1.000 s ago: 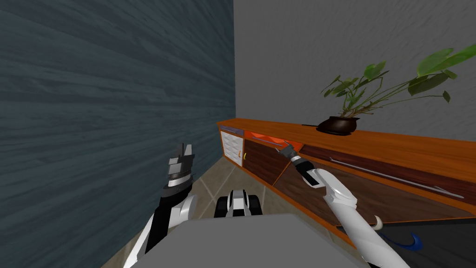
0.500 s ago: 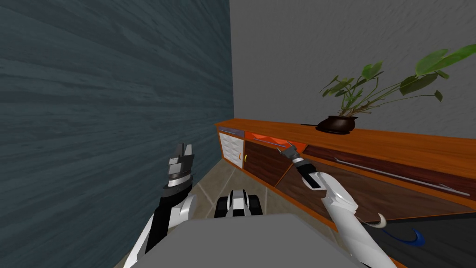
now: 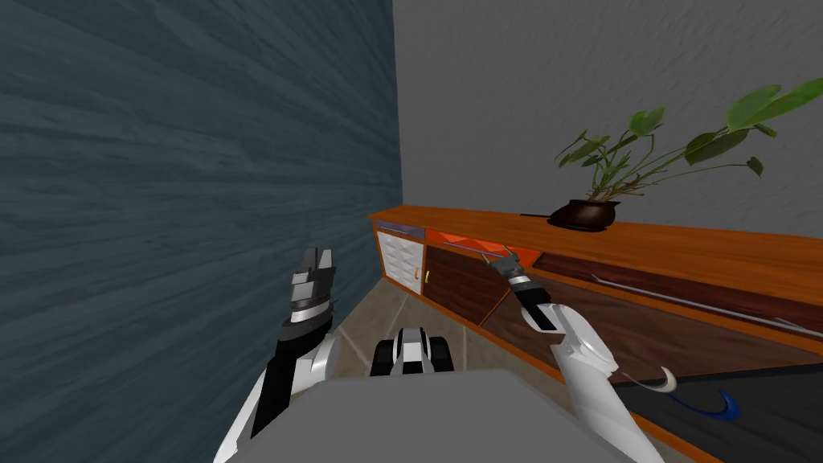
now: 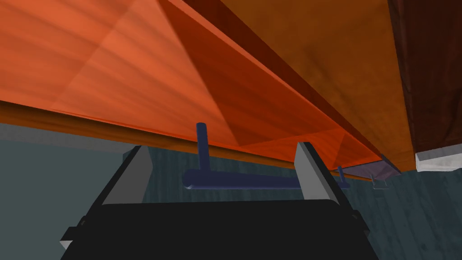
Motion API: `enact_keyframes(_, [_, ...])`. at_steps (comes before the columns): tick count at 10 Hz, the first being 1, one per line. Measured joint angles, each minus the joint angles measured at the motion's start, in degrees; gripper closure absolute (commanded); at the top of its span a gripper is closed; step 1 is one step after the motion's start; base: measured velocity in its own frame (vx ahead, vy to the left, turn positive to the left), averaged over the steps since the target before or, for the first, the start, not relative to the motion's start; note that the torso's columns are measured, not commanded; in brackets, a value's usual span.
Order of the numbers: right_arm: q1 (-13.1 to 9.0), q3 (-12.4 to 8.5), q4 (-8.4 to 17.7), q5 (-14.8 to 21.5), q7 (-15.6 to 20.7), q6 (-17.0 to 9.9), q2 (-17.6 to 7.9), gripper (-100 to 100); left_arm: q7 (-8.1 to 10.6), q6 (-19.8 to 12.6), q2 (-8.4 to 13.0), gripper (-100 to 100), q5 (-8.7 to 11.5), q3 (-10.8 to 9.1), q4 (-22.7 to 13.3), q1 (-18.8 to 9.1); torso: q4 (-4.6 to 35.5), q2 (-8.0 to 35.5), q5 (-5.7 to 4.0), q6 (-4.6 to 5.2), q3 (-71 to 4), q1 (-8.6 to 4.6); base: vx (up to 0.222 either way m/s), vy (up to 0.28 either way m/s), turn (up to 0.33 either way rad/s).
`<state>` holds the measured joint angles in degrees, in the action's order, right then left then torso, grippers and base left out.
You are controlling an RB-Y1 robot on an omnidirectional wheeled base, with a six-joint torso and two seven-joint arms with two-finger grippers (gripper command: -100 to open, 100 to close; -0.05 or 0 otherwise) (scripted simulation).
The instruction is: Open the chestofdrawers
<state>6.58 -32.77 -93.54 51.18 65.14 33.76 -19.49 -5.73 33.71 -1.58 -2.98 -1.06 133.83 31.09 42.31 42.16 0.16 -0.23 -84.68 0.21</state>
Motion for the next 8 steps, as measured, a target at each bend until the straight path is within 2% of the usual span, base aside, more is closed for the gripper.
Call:
enact_keyframes(3, [-0.9,-4.0,0.6,-1.4,2.5,3.3,3.3,-100,0.00,0.0,0.0,0,0.0,0.00,0.0,0.0,0.0,0.1,-0.15,0.23,0.1,-0.17,0.109,0.122,-0.106])
enact_keyframes(8, [-2.2,-9.4,1.7,-3.1,5.7,7.3,7.0,-100,0.00,0.0,0.0,0,0.0,0.00,0.0,0.0,0.0,0.2,-0.17,0.23,0.1,-0.23,0.079,0.098,-0.085])
